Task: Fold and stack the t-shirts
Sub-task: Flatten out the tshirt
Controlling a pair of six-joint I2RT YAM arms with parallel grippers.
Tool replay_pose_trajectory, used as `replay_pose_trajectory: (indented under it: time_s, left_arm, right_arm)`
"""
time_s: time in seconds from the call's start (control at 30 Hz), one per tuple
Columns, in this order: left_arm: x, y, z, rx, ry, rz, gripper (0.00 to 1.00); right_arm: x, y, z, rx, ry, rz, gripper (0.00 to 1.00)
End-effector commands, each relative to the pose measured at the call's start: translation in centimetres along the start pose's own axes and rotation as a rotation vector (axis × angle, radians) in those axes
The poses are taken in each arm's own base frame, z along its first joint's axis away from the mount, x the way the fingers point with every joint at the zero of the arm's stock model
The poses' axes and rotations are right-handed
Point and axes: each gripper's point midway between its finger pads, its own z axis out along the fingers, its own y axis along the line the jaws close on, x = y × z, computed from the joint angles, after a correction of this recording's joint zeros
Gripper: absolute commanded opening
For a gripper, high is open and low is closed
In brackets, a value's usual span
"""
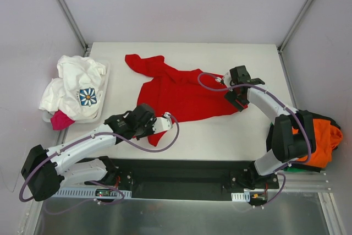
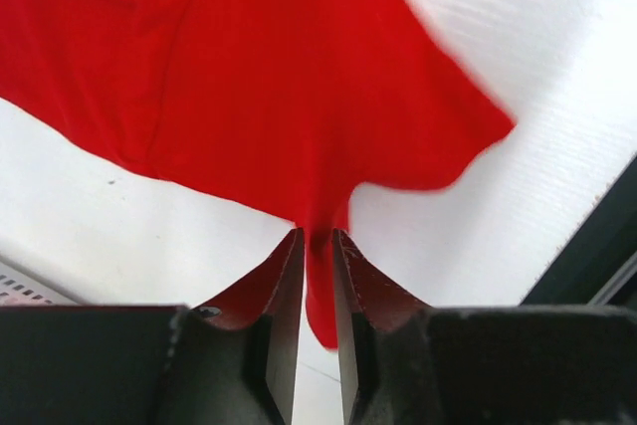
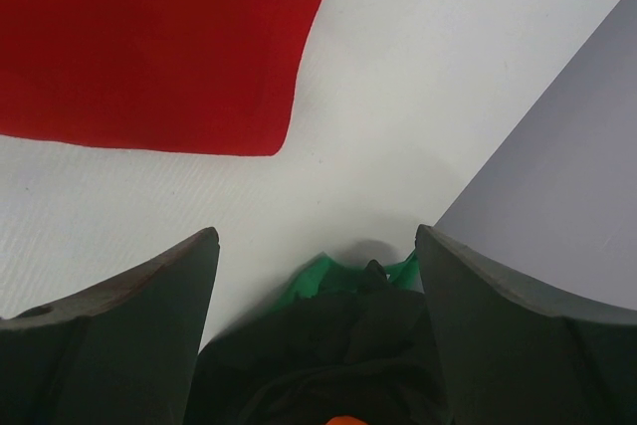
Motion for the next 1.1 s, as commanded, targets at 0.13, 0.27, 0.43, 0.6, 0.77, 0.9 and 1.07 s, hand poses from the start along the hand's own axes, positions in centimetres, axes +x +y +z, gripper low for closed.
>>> replay_pose_trajectory:
  time_s: [0.13,0.27,0.43,0.6,0.77,0.9,1.07]
  left_arm:
    - [1.4,-2.1,-0.9,0.104,0.046,0.029,0.33]
    - [1.3,-1.6,-1.0,0.084,0.044,0.048,0.37]
    - [-1.2,0.8,-0.7,-0.01,-0.026,0.053,0.5]
    - [-5.5,5.3,-0.4,-0.151,-0.16,0.029,0.75]
    - [-7.6,10.1,0.3,-0.259,-0.236,-0.068,0.93]
    - [-6.7,14.4,1.2,-0.334,-0.229,-0.172,0.98]
    - [-5.5,15.5,3.1,-0.335,-0.186,-0.215,0.99]
  right_arm:
    - [-0.8,-0.5,-1.0,0.023,-0.021,0.014,0.84]
    - [-1.2,-0.6,-1.1,0.024,-0.033,0.019,0.84]
    - [-2.8,-0.4,-1.7,0.027,-0.081,0.03,0.84]
    - [-4.4,-0.6,-1.4,0.069,-0.097,0.029,0.86]
    - [-5.9,-1.6,-0.6,0.12,-0.116,0.025,0.94]
    - [-7.2,-2.3,0.5,0.135,-0.109,0.003,0.99]
    - [-8.2,-1.8,2.6,0.112,-0.085,-0.036,1.0]
